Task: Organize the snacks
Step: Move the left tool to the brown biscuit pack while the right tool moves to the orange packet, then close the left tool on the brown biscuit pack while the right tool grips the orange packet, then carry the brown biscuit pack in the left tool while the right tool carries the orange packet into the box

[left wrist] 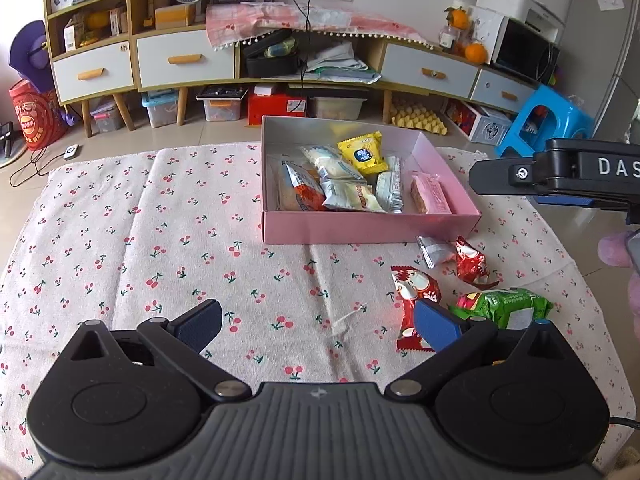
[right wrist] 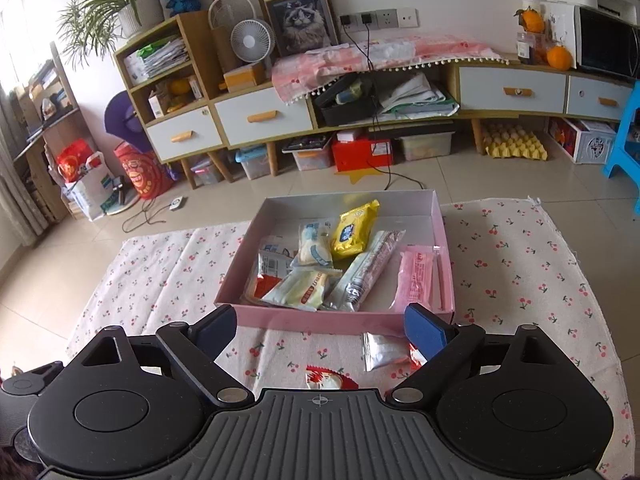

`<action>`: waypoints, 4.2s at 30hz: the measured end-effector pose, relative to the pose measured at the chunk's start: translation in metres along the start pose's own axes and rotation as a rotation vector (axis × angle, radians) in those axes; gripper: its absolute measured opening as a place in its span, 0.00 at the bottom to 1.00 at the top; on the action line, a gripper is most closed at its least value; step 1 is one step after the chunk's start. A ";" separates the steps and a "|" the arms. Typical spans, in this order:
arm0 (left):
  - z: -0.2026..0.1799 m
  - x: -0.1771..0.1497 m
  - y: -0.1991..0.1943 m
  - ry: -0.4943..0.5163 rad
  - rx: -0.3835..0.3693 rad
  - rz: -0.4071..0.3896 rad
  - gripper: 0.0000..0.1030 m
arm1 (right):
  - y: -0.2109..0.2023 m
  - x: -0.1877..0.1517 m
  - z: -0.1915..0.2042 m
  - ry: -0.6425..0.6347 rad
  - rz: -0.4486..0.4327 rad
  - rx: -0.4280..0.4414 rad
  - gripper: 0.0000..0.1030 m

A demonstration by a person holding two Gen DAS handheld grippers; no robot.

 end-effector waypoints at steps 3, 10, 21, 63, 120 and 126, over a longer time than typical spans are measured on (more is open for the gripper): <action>0.002 -0.009 0.001 0.020 0.013 0.006 0.99 | -0.004 -0.011 -0.001 -0.024 -0.020 -0.001 0.95; 0.006 -0.032 0.003 0.045 0.024 0.028 0.99 | -0.004 -0.040 -0.015 -0.004 -0.001 0.000 0.95; 0.016 -0.070 0.006 0.143 0.067 0.028 0.99 | -0.013 -0.084 -0.039 -0.126 0.036 -0.008 0.95; -0.057 -0.093 0.029 0.358 -0.109 -0.013 0.97 | 0.013 -0.169 -0.040 -0.472 0.243 0.170 1.00; -0.005 -0.005 -0.002 0.051 -0.096 -0.099 0.37 | -0.008 -0.087 0.016 -0.420 0.055 0.261 0.69; 0.003 0.012 0.003 0.016 -0.073 -0.104 0.37 | 0.003 -0.052 0.013 -0.359 0.031 0.208 0.69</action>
Point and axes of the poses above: each gripper's, at about its wrist camera, not at the fingertips, and y roughly the way its jaws point, z to its left, x to its top, the point moved 7 cm from there along y, roughly the way its jaws point, and after that the axes turned 2 degrees about z, right-handed, at the moved point
